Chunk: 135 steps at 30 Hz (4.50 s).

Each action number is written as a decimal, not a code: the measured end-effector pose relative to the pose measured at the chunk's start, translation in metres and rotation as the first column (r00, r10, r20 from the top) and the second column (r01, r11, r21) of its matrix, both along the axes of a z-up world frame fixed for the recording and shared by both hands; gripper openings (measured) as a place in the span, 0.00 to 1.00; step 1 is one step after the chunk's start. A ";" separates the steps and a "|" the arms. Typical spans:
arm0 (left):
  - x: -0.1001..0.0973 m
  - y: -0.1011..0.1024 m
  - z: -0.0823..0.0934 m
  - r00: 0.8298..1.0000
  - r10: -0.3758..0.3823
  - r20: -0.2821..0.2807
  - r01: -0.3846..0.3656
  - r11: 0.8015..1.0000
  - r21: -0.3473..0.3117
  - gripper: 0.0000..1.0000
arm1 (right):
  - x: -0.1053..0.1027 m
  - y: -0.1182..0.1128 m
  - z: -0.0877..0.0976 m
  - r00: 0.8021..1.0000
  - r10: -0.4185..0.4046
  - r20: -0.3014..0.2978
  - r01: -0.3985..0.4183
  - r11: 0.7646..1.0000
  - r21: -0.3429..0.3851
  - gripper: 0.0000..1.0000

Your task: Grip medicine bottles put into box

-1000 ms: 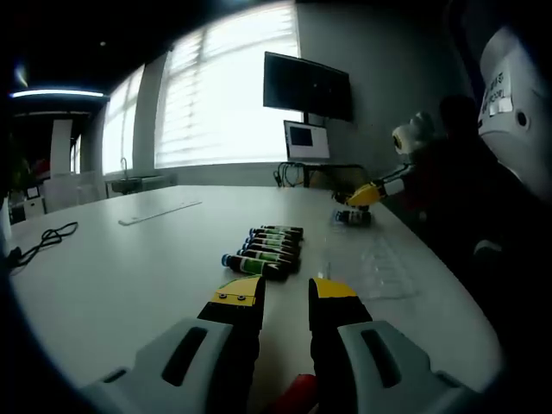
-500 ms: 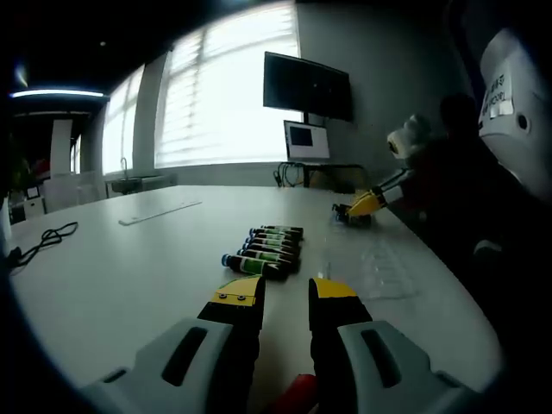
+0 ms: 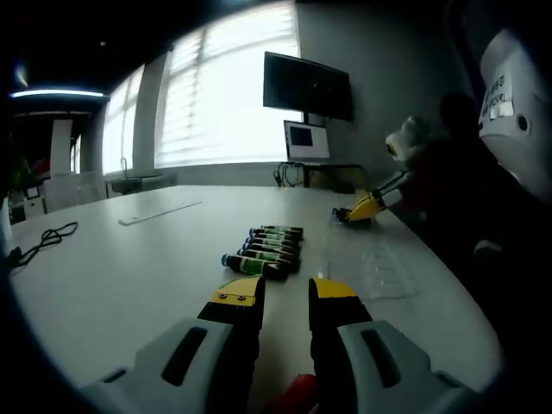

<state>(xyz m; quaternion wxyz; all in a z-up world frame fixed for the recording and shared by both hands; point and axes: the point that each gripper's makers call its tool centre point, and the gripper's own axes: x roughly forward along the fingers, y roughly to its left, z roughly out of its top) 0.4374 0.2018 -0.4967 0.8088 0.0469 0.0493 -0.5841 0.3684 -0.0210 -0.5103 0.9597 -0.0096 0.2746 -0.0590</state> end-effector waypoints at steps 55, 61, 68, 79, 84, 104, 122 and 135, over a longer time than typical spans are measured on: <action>-0.001 0.000 -0.001 1.000 0.000 0.001 0.000 1.000 0.000 0.14 | -0.002 0.002 0.003 0.997 0.070 0.028 -0.071 0.997 0.010 0.00; -0.001 0.000 0.000 1.000 0.000 0.002 0.000 1.000 0.001 0.14 | -0.001 0.003 0.002 0.996 0.072 0.047 -0.073 0.997 0.007 0.00; 0.000 0.001 0.000 1.000 0.001 0.001 -0.001 1.000 0.000 0.14 | -0.002 0.006 0.003 0.995 0.084 0.054 -0.084 0.996 -0.008 0.00; -0.001 0.000 0.000 1.000 0.001 0.002 -0.001 1.000 0.001 0.14 | 0.004 0.001 0.023 0.988 0.064 0.138 -0.062 0.998 -0.020 0.00; 0.000 0.000 0.000 1.000 0.002 0.001 -0.002 1.000 0.000 0.14 | 0.009 0.002 0.031 0.981 0.068 0.179 -0.068 0.998 -0.010 0.00; 0.000 0.000 -0.001 1.000 0.002 0.001 -0.002 1.000 0.000 0.14 | 0.033 0.012 0.051 0.967 0.135 0.215 -0.124 0.990 -0.060 0.04; 0.000 0.001 0.000 1.000 0.002 0.001 -0.002 1.000 0.000 0.14 | 0.072 0.024 0.057 0.954 0.176 0.241 -0.175 0.984 -0.025 0.03; -0.001 0.002 -0.001 1.000 0.001 -0.001 -0.001 1.000 -0.003 0.14 | 0.091 0.040 0.035 0.960 0.238 0.148 -0.237 0.971 -0.027 0.04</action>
